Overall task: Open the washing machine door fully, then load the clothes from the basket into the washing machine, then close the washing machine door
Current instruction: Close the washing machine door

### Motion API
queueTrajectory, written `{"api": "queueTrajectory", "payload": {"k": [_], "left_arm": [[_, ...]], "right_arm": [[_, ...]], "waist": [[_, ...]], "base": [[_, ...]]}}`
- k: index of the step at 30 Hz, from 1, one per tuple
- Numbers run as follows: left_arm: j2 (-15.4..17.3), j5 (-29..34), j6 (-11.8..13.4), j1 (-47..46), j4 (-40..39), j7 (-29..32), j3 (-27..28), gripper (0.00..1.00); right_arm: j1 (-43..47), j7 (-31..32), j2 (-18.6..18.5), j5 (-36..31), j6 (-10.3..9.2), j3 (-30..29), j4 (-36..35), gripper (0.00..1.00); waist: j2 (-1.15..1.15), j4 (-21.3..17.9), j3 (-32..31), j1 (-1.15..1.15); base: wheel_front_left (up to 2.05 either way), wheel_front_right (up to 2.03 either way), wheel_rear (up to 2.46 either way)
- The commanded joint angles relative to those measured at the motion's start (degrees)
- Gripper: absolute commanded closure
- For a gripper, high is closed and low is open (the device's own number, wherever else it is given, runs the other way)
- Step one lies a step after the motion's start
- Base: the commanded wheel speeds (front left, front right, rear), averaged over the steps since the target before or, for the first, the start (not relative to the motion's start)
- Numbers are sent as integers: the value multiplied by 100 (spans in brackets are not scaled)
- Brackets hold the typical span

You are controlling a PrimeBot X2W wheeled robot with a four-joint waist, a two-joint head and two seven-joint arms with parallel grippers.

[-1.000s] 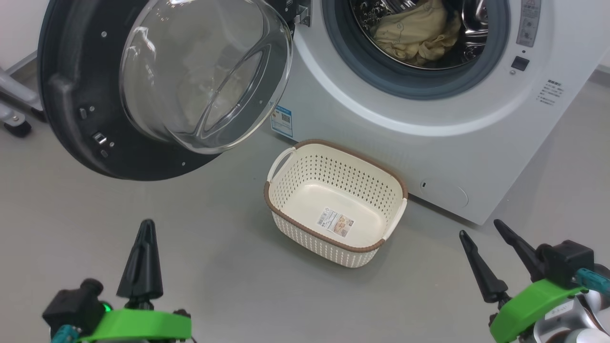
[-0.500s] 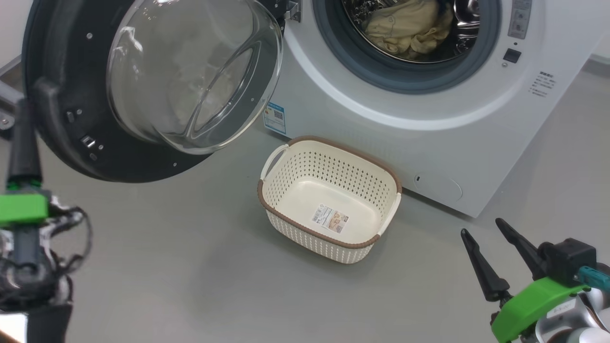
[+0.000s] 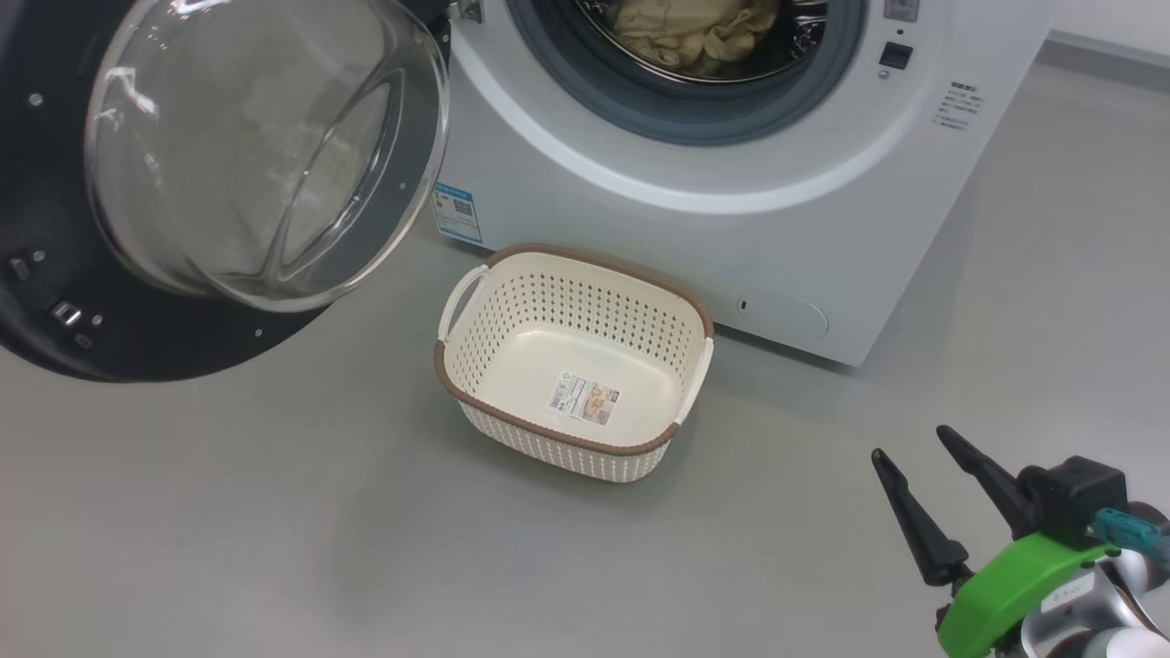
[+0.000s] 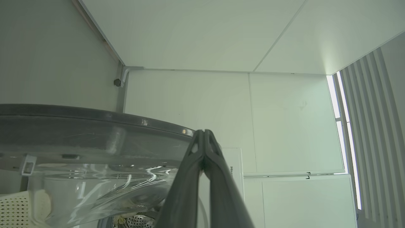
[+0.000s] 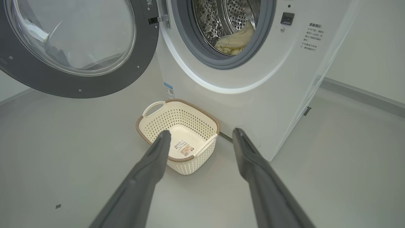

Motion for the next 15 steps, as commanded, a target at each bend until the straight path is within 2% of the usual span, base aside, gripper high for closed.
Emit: {"api": "queueTrajectory", "payload": {"k": [1,6,15], "left_arm": [[417,-79,33,-242,-1,81,236,100],[607,-264,84,-346,674,60,546,100],[818,-475,-160,-361,1417,-59,1016,100]], "right_arm": [[-205,37,-191,57,-16,127,-218,0],[-234,123,-302,90,-16,166,-283,0],[-306,282,-451,137,-16,184,-468,0]], "waist": [[0,-131,73,0],[0,-317,184,0],[0,-615,495,0]], "base": [[0,0,0],[0,0,0],[0,0,0]]}}
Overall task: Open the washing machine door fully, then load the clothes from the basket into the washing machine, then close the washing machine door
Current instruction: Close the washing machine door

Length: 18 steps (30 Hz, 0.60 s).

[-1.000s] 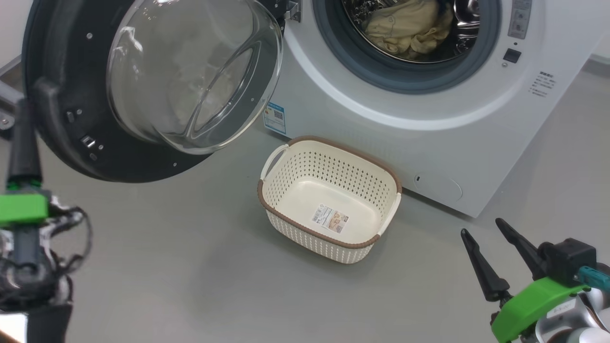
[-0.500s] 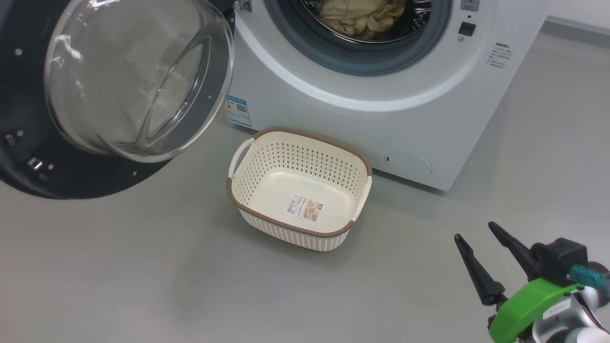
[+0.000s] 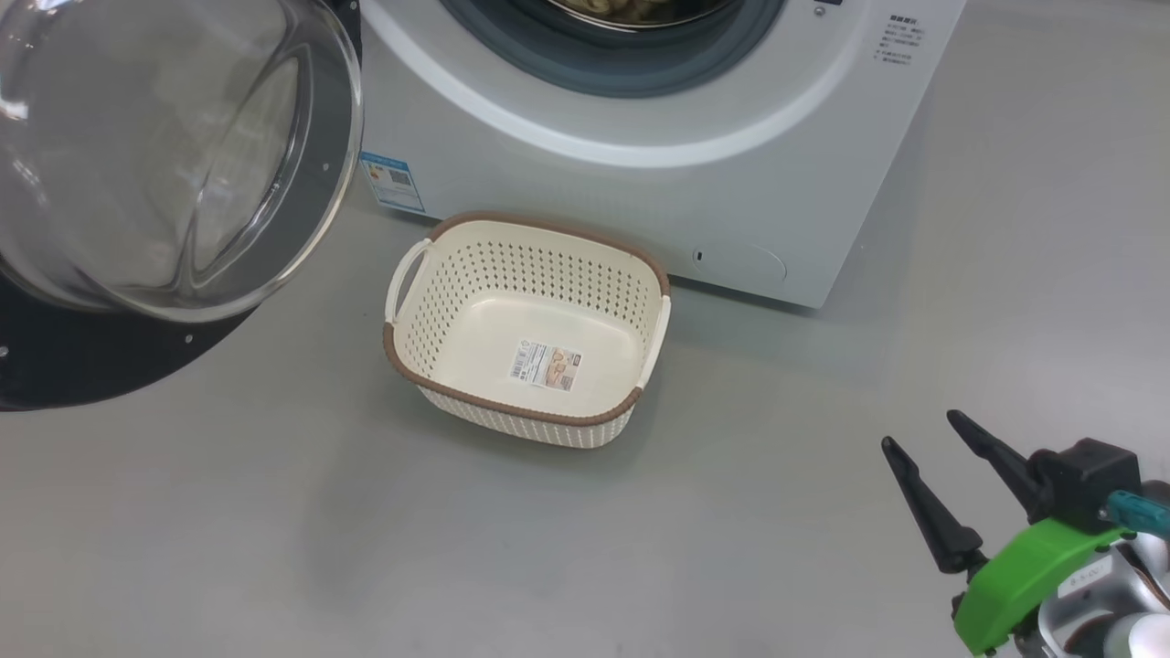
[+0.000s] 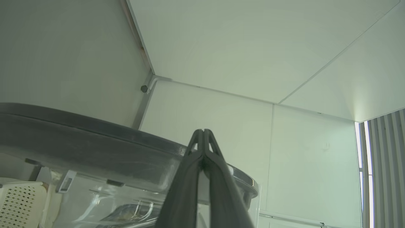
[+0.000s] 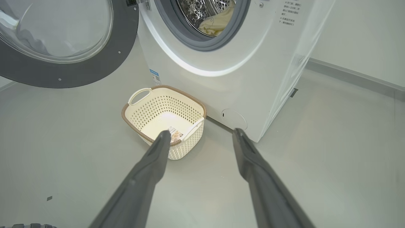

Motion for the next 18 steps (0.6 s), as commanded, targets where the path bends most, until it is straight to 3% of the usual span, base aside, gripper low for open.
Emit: {"api": "queueTrajectory", "payload": {"k": [1,14,18], "left_arm": [[434,-54,-72,-142,-96,20,159,100],[572,-2,-344,-306,448,-256,334,100],[612,46,-327,-334,591,-189,279,100]], "right_arm": [[-247,55,-185,34,-16,57,-235,0],[-342,297,-485,115,-16,55,-545,0],[-334,356,-552,149,-16,94,-598,0]], "waist": [[0,-83,114,0],[0,-216,448,0],[0,-247,485,0]], "base": [[0,0,0],[0,0,0],[0,0,0]]}}
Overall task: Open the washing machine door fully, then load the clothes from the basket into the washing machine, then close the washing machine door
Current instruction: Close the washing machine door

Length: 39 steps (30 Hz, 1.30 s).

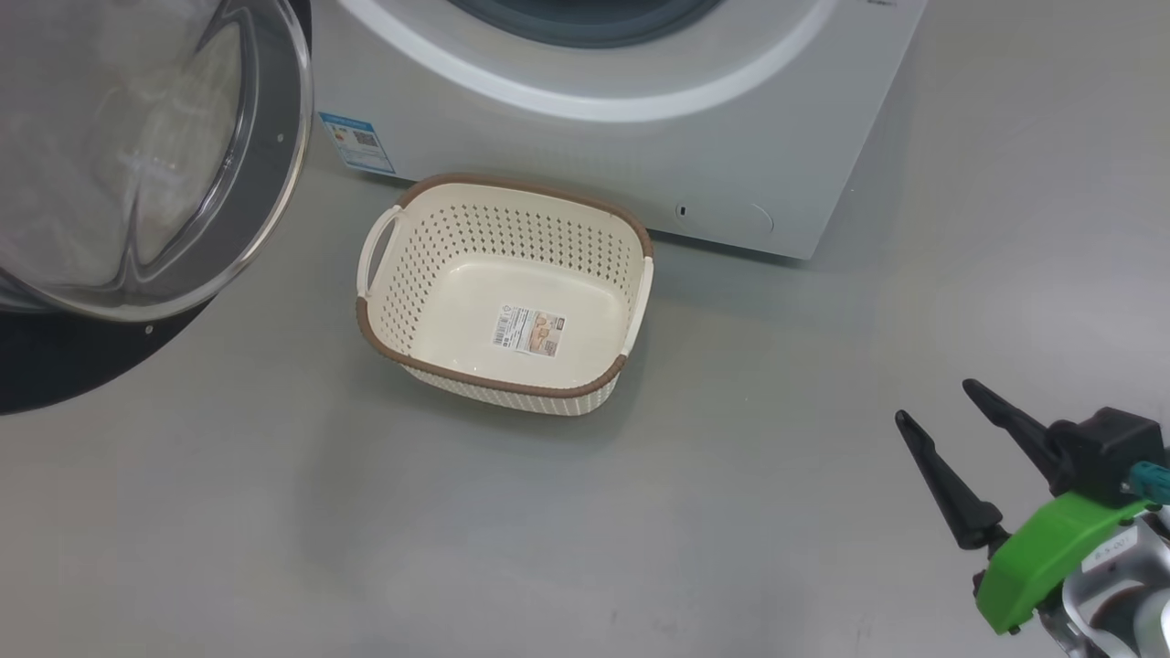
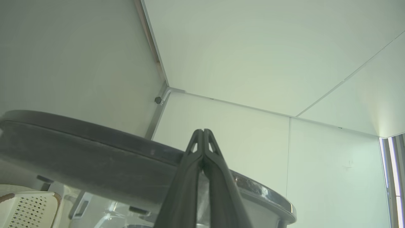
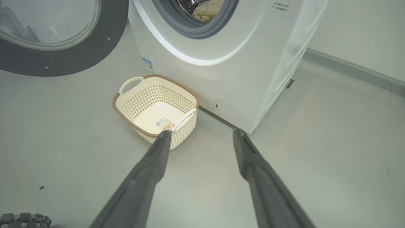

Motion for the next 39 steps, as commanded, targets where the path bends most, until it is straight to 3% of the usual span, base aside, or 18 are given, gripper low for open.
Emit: {"api": "queueTrajectory", "payload": {"k": [1,18,39], "left_arm": [[455,65,-16,-101,-102,93,56,100],[520,275,100,-59,153,587,-269,100],[428,368,-20,249,-137,1701,-671,100]], "right_arm": [[-166,24,-192,64,-16,113,-252,0],[-201,130,-338,209,-16,187,-313,0],[-131,253,-361,228,-16,124,-298,0]], "waist": [[0,-19,12,-1],[0,-72,100,-1],[0,200,3,-1]], "base": [[0,0,0],[0,0,0],[0,0,0]]}}
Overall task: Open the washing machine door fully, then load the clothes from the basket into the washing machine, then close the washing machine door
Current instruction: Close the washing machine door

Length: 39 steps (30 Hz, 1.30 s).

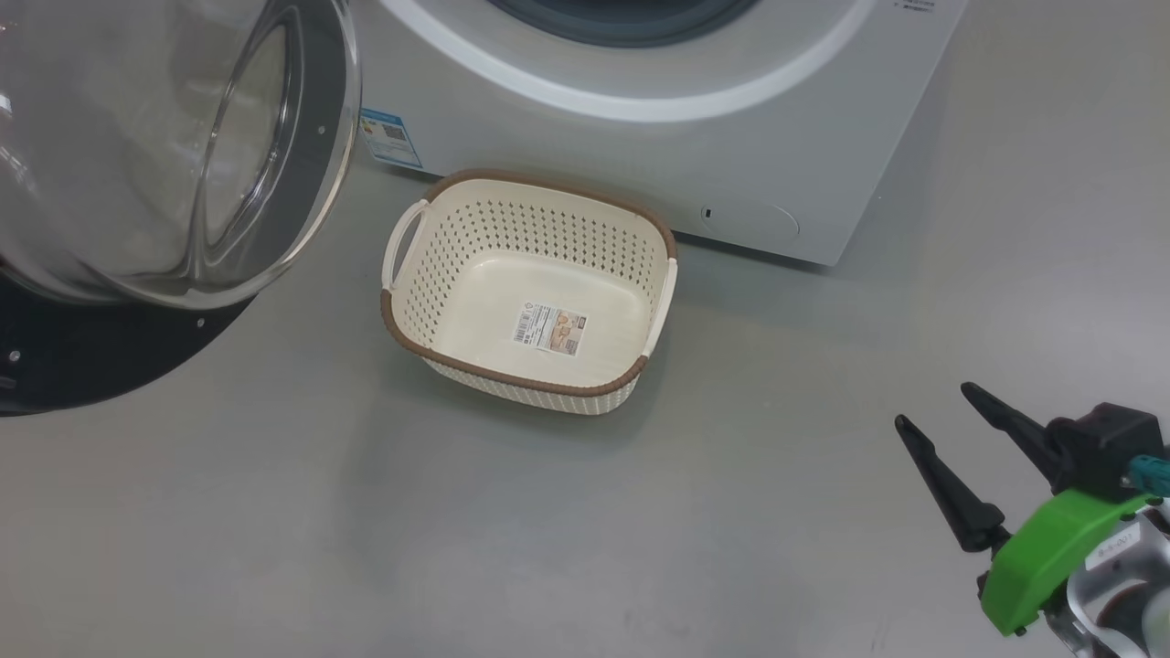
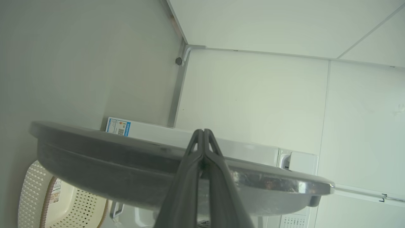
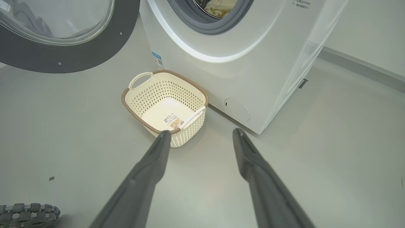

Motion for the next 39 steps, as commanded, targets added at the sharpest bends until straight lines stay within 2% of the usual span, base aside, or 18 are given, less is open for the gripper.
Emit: {"api": "queueTrajectory", "payload": {"k": [1,15,30,39], "left_arm": [[258,4,-49,23,-239,170,-5,100],[90,-159,-20,286,-796,1116,-207,100],[-233,-474,245,549,-2005,2063,-421,100],[-527,-644,490,722,-2677,2391,-554,100]], "right_arm": [[-110,17,-173,26,-16,48,-206,0],[-86,-14,-120,23,-16,85,-187,0],[-167,-105,-29,-8,-16,104,-135,0],[-227,-225,25,7,-16,148,1,0]], "waist": [[0,14,-12,0],[0,59,-53,0],[0,91,73,0],[0,40,61,0]], "base": [[0,0,0],[0,0,0],[0,0,0],[0,0,0]]}}
